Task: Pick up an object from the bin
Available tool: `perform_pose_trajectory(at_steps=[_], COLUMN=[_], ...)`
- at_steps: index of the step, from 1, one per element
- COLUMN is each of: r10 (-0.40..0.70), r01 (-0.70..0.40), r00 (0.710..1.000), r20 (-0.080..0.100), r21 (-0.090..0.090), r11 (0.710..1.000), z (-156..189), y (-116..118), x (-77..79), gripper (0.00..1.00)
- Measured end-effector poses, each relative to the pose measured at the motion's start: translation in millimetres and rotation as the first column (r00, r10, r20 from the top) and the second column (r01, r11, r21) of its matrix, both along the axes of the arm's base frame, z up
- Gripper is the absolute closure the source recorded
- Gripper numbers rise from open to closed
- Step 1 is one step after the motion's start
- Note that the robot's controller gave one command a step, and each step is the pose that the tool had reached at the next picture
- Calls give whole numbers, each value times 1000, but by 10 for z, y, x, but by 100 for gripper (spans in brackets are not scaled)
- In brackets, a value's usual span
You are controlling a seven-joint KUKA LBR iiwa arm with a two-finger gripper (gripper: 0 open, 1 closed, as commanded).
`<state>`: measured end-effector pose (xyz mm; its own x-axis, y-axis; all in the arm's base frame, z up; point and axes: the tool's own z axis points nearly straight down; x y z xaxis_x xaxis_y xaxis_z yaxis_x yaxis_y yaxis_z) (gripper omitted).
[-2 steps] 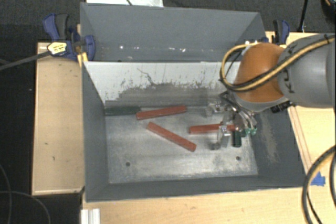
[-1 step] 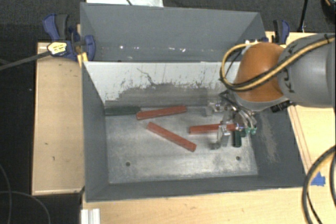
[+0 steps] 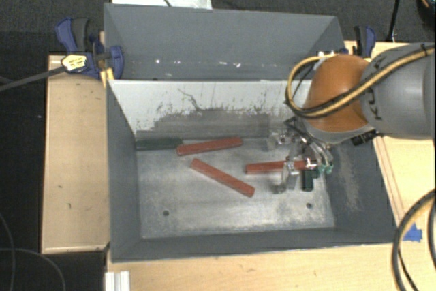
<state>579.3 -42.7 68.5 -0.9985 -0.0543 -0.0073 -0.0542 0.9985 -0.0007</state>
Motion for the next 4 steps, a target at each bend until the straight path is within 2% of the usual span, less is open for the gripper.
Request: perform_pose_trajectory(at_steps=[2,3,4], r10=[0,1,1], r01=[0,-1,-1], r00=[1000,1000,1000], r20=[2,2,2], r21=[0,0,-1], r11=[1000,1000,1000], z=[14,13,386], y=[-1,-1,0], x=[27,26,44], gripper=[0,100,100])
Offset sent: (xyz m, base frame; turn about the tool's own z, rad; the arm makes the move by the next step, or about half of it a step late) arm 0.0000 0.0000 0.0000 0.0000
